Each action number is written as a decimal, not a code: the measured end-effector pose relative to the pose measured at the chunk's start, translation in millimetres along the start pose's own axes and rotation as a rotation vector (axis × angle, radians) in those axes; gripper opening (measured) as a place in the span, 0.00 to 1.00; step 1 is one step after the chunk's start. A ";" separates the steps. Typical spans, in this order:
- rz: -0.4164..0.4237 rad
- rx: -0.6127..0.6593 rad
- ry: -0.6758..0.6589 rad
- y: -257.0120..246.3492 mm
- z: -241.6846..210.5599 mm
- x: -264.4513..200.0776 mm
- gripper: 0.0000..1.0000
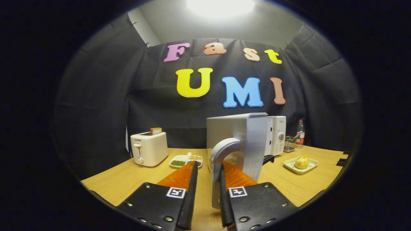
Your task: Open the microwave, put the food inside, and close the microwave door.
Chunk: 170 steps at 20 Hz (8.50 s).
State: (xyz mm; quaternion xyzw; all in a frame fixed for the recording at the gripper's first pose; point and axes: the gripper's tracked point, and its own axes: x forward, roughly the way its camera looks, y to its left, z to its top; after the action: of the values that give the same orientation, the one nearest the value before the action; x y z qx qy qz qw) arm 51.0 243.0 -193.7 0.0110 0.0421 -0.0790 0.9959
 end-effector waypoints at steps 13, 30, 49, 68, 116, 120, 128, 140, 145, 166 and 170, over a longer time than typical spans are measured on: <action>0.250 -0.029 -0.043 -57.9 40.6 -69.1 0.90; -0.068 -0.111 0.159 -315.6 -9.4 9.2 0.90; -0.024 0.082 0.543 -415.4 -112.8 101.2 0.92; 0.065 0.024 0.453 -359.9 -106.0 109.8 0.76; 0.107 0.265 0.296 -162.4 -85.2 380.5 0.98; 0.120 0.226 0.300 -166.5 -77.7 358.0 0.99; 0.341 0.240 0.224 -147.7 5.2 237.2 0.98; 0.722 0.218 -0.016 -39.0 146.6 50.3 0.98; 0.838 0.137 -0.059 29.2 134.3 -1.9 0.98; 0.764 -0.181 0.032 71.9 -0.1 -11.8 0.12; 0.684 -0.111 0.124 43.3 -26.9 5.8 0.01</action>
State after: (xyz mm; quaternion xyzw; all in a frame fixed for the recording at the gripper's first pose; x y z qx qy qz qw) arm 61.3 285.6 -220.3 -0.0248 0.1008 0.2626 0.9593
